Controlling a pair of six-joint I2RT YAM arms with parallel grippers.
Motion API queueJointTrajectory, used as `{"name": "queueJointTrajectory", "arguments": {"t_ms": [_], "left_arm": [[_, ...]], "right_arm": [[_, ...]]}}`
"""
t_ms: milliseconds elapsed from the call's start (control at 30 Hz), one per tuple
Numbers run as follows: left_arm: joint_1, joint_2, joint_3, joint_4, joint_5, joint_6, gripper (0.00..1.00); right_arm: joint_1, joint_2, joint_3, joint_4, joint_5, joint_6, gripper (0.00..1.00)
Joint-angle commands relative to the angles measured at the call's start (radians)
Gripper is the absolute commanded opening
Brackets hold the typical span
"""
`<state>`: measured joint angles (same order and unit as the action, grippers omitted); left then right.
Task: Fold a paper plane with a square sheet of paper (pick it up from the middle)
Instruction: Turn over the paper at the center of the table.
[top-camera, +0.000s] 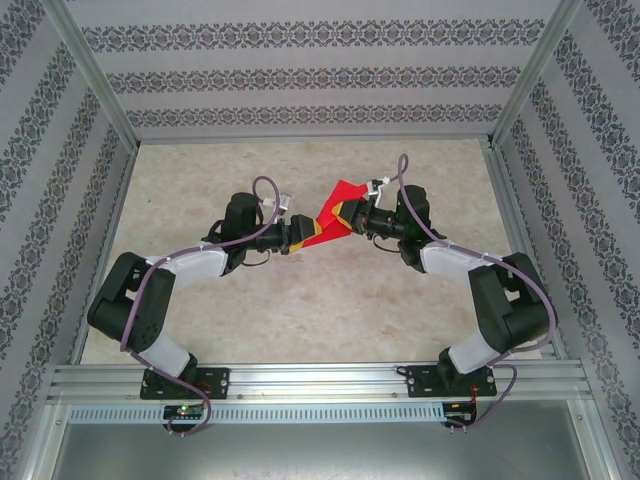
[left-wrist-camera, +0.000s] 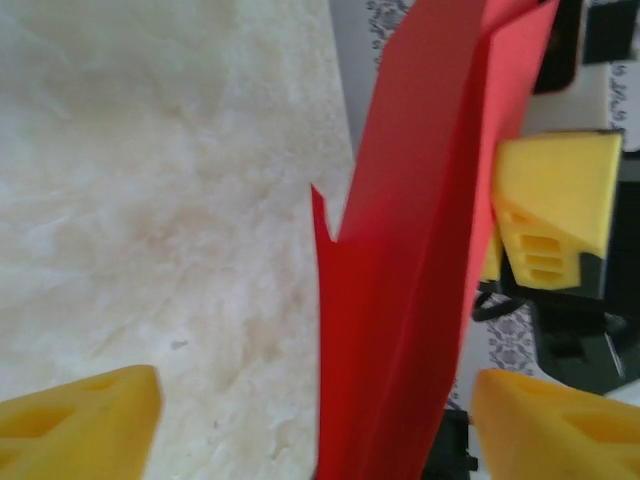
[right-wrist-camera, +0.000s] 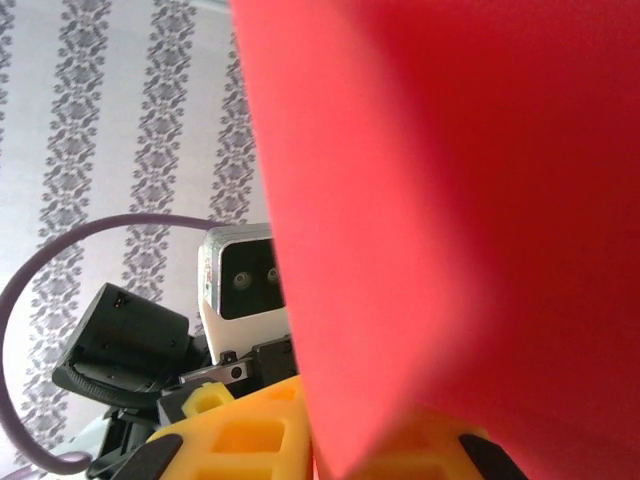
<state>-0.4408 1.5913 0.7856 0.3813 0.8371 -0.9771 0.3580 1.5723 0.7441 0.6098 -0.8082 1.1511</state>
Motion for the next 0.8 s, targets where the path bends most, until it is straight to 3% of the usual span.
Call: {"name": "queueJointTrajectory", "arguments": {"t_ms": [0,567,767], "left_arm": [[-0.006,-0.036,0.016,0.126,0.065,-0.034,0.75],[-0.007,-0.018,0.023,0.146,0.066,-0.057,0.27],[-0.006,-0.011,0.029,0.11,0.052,-0.042,0.12]], "right_arm": [[0.018,0.048,0.021,0.077,-0.087,0.033,0.12],[0.011,0.091,0.014,0.094,-0.102,0.052,0.14],[-0.028,0.04,-0.017,0.054,-0.081,0.029,0.29]]}}
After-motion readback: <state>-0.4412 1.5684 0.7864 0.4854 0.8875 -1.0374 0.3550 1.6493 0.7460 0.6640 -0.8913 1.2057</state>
